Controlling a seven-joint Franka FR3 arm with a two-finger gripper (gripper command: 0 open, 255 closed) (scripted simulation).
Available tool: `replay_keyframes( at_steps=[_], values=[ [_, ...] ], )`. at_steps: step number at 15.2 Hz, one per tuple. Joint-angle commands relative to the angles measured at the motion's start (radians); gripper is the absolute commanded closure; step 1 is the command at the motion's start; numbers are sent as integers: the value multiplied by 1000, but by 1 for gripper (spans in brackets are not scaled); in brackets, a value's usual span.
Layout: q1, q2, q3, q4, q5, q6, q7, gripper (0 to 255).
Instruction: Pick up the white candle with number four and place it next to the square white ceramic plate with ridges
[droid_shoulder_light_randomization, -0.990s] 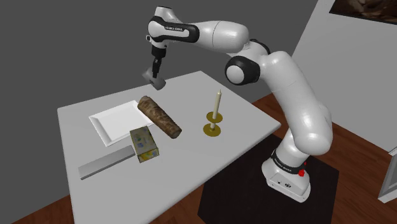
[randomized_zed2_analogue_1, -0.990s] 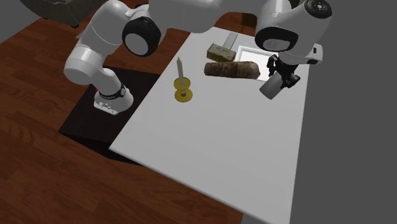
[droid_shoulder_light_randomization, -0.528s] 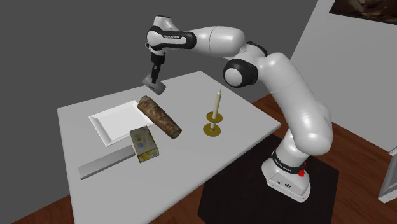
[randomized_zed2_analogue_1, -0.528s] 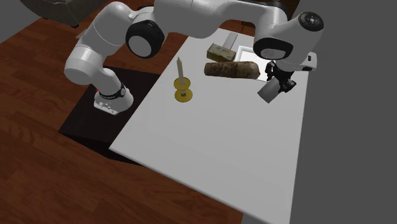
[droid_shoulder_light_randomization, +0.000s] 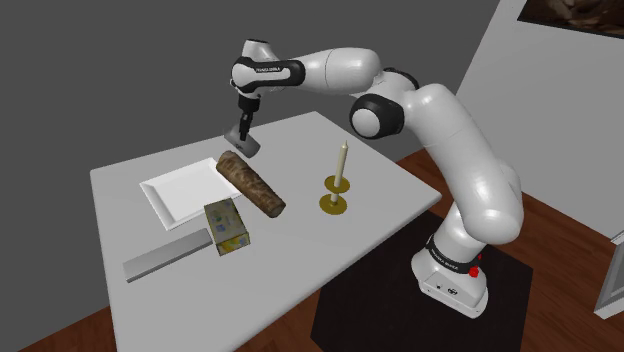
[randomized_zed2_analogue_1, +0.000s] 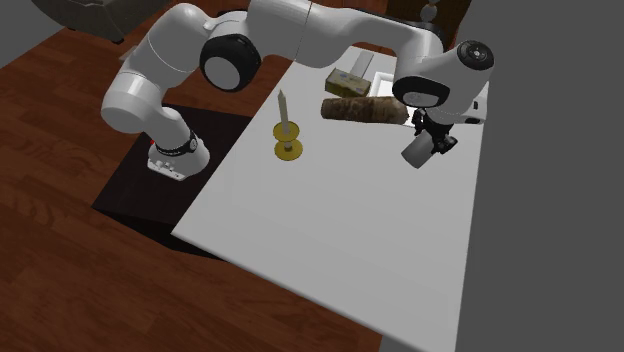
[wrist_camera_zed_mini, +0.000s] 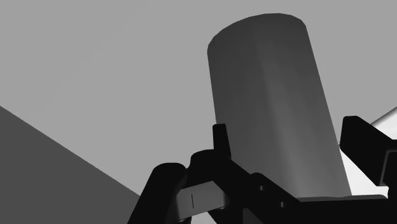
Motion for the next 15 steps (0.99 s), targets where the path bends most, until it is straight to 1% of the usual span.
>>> replay_keyframes(
  at_steps=[1,7,8,13,15],
  values=[
    [0,0,0,-3,1,5,-1,255],
    [0,0,0,-3,1,5,-1,255],
    [1,0,0,-4,1,6,-1,0],
    [0,0,0,-3,1,5,-1,0],
    [-5,-32,-4,6,-4,-37,2,0]
  ],
)
